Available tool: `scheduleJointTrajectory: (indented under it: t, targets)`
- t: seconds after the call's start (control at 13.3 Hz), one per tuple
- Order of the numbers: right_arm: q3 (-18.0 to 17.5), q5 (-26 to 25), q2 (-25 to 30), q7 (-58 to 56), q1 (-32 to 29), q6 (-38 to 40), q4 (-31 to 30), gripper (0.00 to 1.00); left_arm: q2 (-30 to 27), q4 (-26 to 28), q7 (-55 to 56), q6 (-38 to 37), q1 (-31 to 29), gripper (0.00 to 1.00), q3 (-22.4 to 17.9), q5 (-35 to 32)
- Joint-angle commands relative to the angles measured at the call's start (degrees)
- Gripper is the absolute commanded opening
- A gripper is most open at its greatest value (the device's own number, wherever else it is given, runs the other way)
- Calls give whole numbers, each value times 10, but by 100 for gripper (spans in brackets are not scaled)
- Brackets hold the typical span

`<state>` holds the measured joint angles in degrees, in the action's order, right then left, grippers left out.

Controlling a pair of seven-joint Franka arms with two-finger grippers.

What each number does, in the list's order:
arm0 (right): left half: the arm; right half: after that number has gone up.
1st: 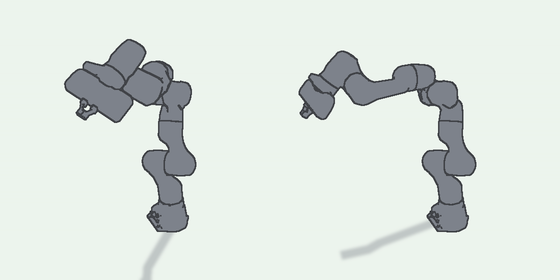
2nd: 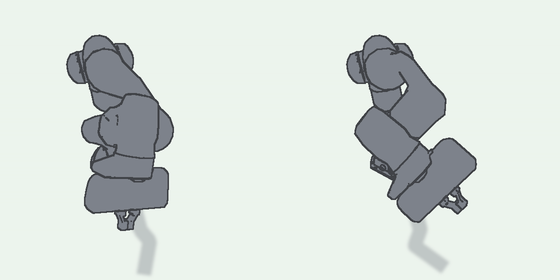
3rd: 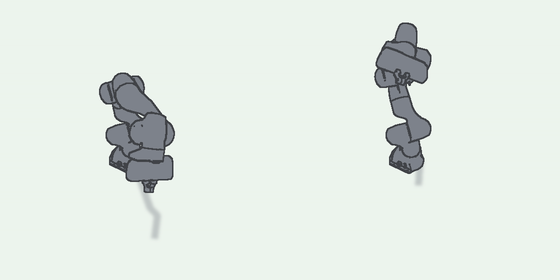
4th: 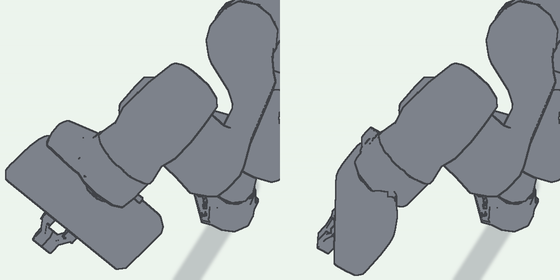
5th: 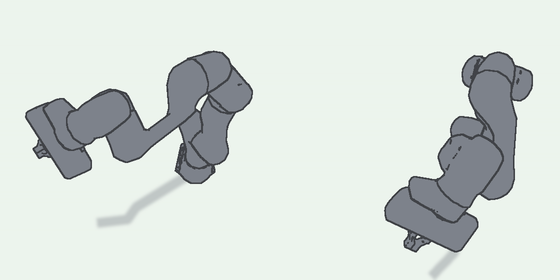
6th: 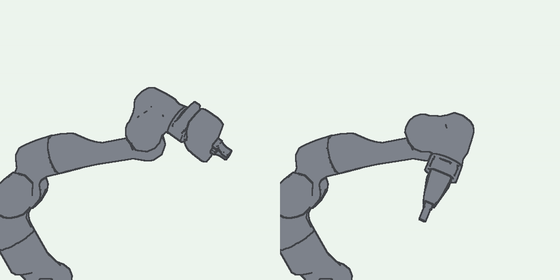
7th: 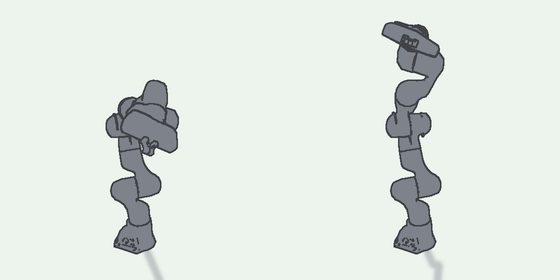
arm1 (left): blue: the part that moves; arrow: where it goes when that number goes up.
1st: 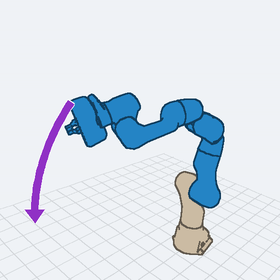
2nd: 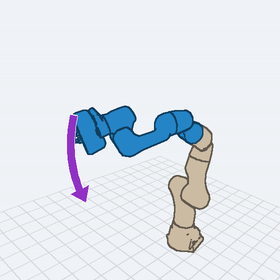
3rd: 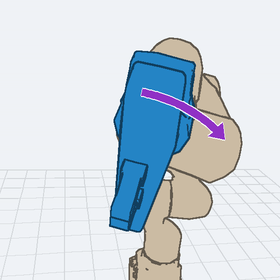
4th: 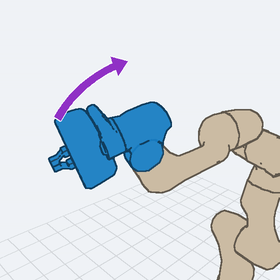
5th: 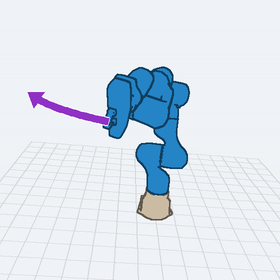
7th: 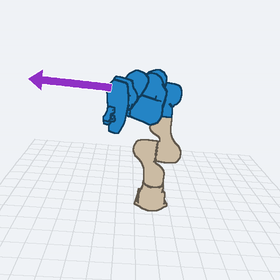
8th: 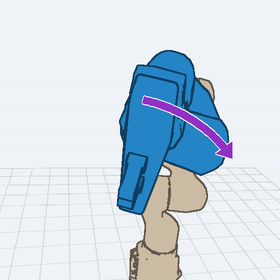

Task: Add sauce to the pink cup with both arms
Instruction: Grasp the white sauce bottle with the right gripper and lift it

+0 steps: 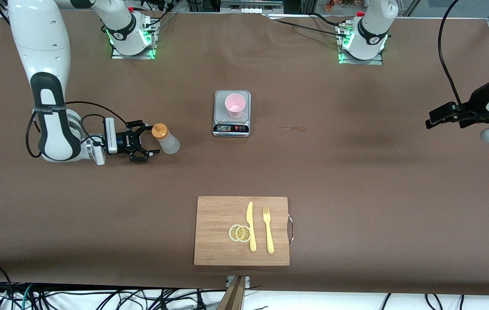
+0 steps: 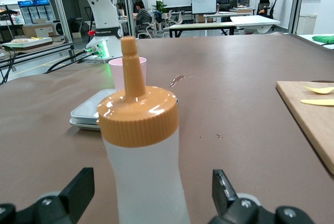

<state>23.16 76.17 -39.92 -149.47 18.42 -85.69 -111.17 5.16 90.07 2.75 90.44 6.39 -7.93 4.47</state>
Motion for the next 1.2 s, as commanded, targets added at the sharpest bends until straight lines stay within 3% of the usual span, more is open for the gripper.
scheduleJointTrajectory:
  t: [0.0, 0.3, 0.53, 0.75, 0.98, 1.13]
  targets:
    - [1, 35, 2, -19, 24, -14, -23, 100, -20, 5, -17, -31, -4, 100, 19, -30]
    - [2, 62, -9, -42, 40, -17, -34, 97, -23, 5, -14, -54, 0, 100, 41, -48]
    - [1, 81, -9, -45, 45, -16, -34, 33, -36, 15, -9, -61, 7, 100, 48, -46]
    - [2, 93, -9, -46, 46, -15, -34, 0, -38, 19, -8, -61, 8, 100, 49, -43]
    - [13, 92, 13, -16, 66, -32, -28, 0, -18, 8, -9, -61, 7, 100, 54, -41]
    - [49, 70, 49, 51, 109, -77, -28, 0, -17, 7, -9, -61, 7, 100, 63, -42]
